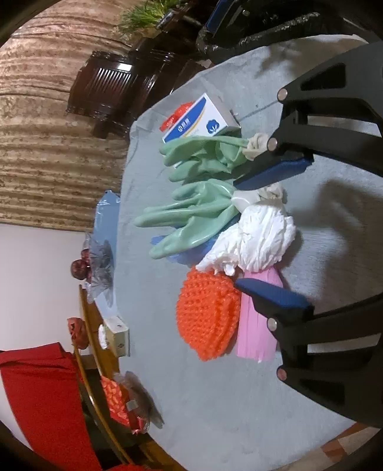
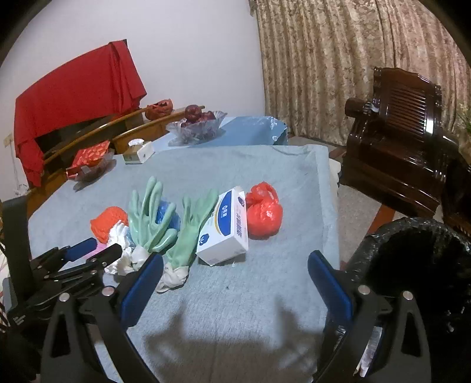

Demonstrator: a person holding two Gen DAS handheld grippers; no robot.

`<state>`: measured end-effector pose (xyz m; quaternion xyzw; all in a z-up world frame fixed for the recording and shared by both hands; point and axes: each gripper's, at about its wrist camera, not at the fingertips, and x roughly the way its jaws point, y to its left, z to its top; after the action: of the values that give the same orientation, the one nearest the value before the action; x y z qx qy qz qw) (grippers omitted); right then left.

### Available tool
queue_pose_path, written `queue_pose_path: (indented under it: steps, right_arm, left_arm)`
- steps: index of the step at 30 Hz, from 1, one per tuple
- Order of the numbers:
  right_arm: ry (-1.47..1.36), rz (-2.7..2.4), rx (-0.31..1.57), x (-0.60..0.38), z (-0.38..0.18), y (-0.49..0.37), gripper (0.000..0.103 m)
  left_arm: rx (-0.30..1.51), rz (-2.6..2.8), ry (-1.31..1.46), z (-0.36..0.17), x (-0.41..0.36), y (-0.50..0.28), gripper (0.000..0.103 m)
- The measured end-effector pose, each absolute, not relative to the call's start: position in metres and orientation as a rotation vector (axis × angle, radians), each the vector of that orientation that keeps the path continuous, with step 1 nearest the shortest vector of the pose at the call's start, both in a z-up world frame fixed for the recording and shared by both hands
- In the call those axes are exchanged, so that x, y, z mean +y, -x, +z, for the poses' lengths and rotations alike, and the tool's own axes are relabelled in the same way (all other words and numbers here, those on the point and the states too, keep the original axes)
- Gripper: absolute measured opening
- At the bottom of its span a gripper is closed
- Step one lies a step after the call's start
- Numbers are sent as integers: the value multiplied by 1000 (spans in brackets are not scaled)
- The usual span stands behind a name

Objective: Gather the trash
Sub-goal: 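Return to the table and grasp the white cloth glove with the left tool, then grasp a green rubber glove with the right tool while the left tool holds the white glove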

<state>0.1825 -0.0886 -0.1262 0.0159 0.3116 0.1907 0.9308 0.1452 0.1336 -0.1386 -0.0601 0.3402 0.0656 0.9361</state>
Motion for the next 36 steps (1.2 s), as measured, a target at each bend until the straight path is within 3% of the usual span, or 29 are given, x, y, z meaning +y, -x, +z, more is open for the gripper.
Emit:
queue_pose_path:
  steps: [6,8,13,17,22,36]
  right_arm:
    - [-36,408,663,-83,-131,-191,90]
    - [-36,423,673,-78,-133,-192,81]
    - [-35,472,709,-61,-140,-195,56]
    - [-45,500,737,-46,-147,-196,47]
    - [-36,517,744,-28,-151,-199,43]
    - [-5,499,814,3,-172,-224,37]
  left_arm:
    - [729,108,156,-151,138,-157,36]
    - [730,108,160,-152,138,-157,27]
    - [709,102,160,-148,140,-153,20]
    - [671,106,161,-136,142,-142,19]
    - [640,96,150,-124,145,-131,19]
    - [640,86,158,-125,154,-122,19]
